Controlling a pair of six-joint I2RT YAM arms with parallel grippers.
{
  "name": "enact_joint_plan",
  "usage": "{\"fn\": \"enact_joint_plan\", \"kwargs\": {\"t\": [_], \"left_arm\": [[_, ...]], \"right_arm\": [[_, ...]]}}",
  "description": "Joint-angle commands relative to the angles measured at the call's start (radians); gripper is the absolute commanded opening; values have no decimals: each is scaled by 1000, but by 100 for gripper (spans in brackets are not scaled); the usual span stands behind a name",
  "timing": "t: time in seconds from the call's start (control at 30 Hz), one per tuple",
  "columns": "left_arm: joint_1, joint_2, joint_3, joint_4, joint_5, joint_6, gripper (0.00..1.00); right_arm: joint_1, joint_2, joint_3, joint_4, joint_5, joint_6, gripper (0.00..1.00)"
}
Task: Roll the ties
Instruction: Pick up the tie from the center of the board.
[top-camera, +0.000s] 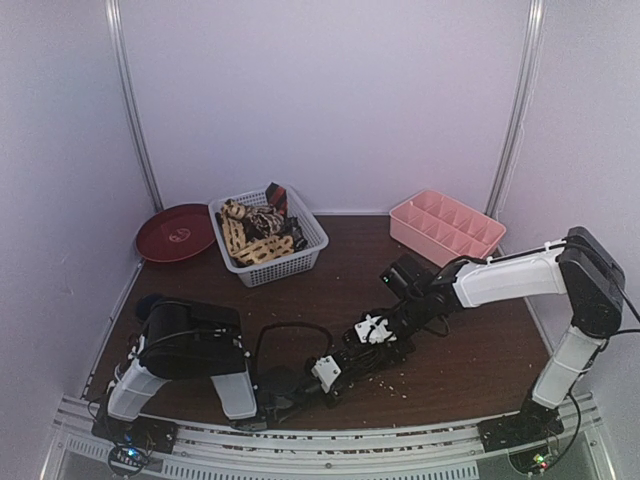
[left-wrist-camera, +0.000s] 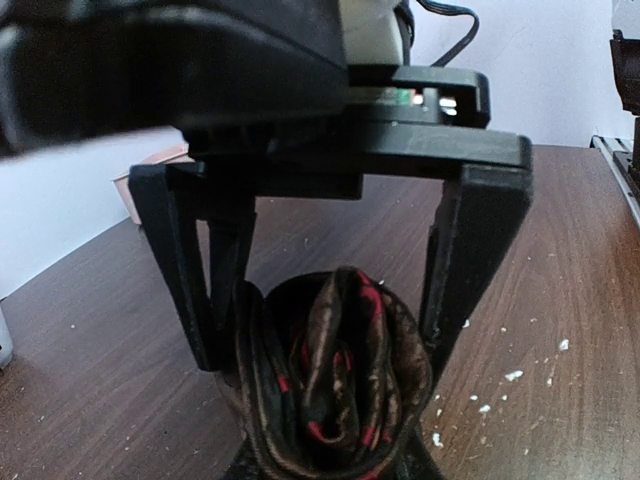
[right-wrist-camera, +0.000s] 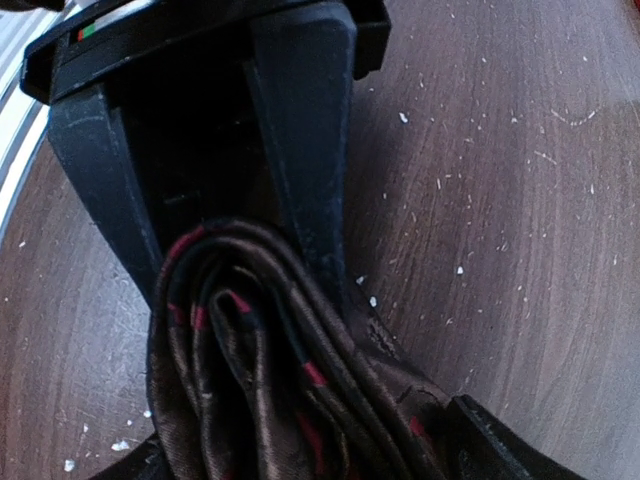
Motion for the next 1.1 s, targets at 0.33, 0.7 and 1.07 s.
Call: {"fn": "enact_joint_plan", "kwargs": {"t": [0.33,0.7,1.07], "left_arm": [[-4,55,-44,128,43,22,24],[-5,59,-37,121,33,27,24],[-4,51,-55,138,-2,33,25]], "right_arm": [[7,14,-28,76,-4,21,70],[19,46,12,-3,-46,-15,70],[19,19,-17,36,-59,30,44]]}}
